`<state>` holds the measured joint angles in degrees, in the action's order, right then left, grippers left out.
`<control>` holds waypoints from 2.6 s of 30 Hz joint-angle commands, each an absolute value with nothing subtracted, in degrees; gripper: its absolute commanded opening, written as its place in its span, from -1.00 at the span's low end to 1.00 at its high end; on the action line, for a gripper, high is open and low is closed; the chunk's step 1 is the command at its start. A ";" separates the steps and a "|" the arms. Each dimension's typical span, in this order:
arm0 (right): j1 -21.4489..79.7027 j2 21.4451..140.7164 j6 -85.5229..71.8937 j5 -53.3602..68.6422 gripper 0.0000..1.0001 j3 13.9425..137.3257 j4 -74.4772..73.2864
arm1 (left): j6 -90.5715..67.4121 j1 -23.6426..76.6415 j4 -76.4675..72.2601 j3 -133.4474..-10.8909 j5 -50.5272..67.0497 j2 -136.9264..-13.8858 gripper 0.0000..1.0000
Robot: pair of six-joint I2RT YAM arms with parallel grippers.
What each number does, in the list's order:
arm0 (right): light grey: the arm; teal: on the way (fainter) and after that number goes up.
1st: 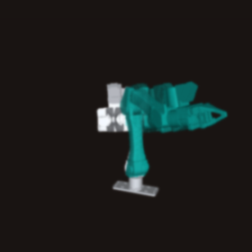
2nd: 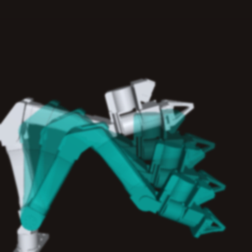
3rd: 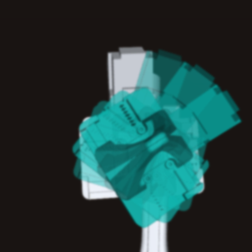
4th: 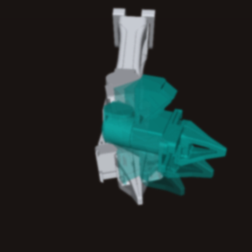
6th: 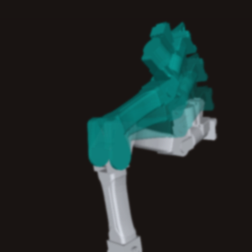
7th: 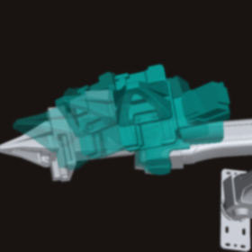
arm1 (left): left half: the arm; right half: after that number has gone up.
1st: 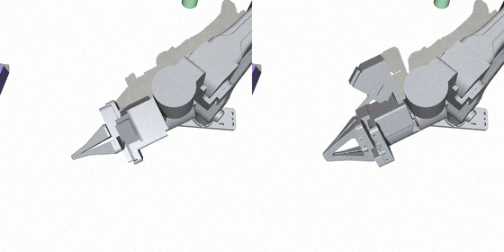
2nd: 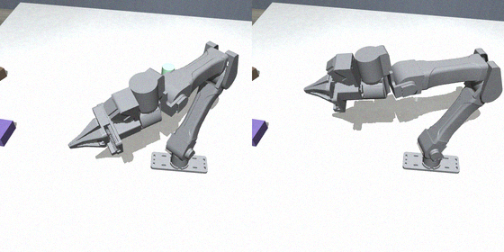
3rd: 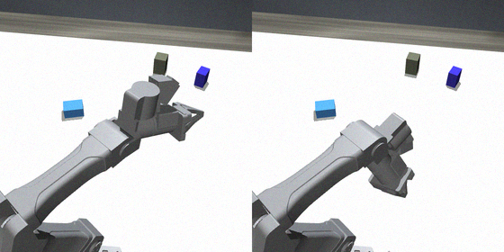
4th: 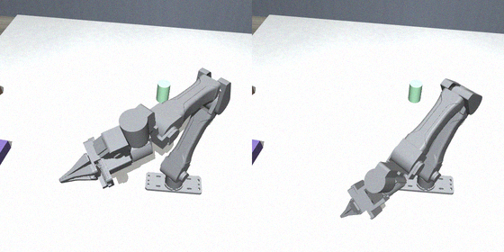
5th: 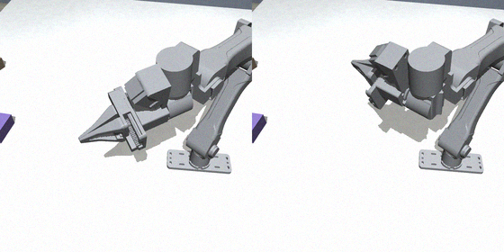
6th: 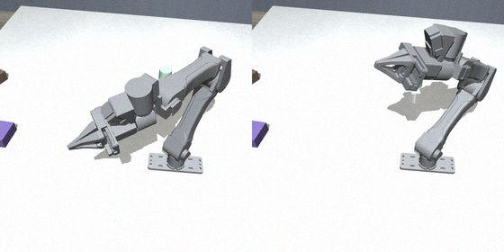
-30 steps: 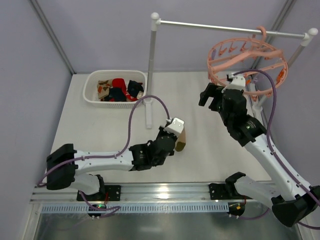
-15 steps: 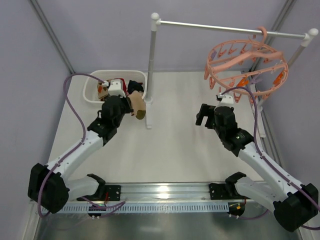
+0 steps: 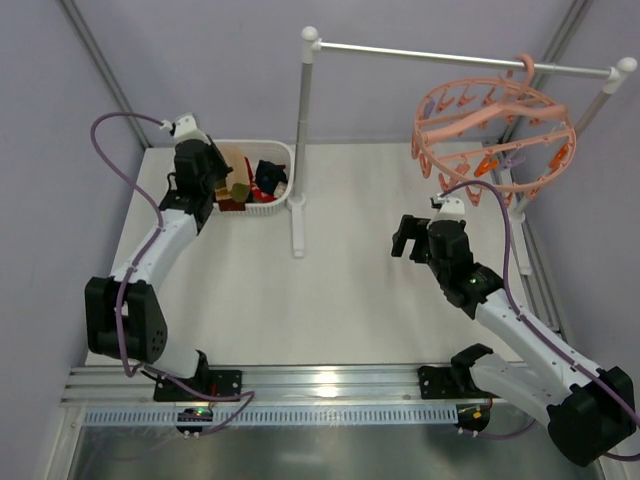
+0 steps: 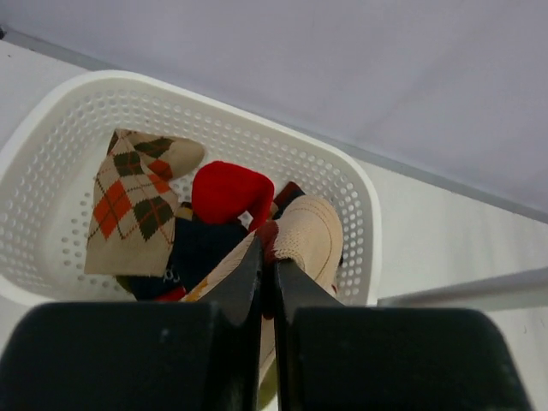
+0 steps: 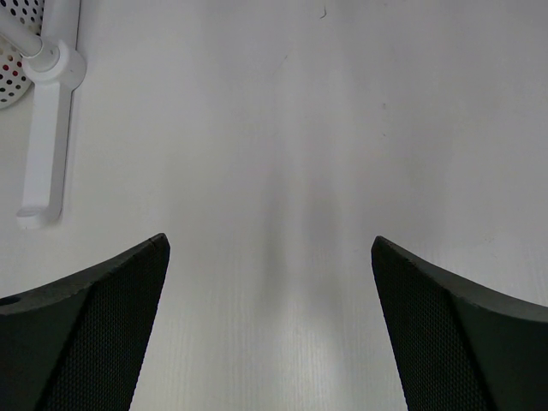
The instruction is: Remove the socks clipped to the hanger
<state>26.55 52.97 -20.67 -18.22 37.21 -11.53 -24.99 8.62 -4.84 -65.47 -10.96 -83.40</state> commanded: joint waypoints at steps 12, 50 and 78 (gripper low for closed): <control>22.68 56.51 -18.72 -13.98 0.99 35.68 -4.13 | -16.35 7.38 -11.51 -82.62 -19.95 -98.00 -1.00; 20.22 52.47 -18.02 -11.78 0.99 34.28 -6.50 | -21.71 23.19 -3.36 -58.64 -35.33 -83.68 0.99; 19.16 49.13 -17.23 -15.91 0.99 34.10 -8.88 | -33.05 28.48 25.66 -35.16 -33.58 -29.53 0.99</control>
<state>19.62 50.35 -17.87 -14.15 33.78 -9.17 -32.60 28.16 23.49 -35.00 -33.61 -29.12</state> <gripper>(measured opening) 0.996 0.995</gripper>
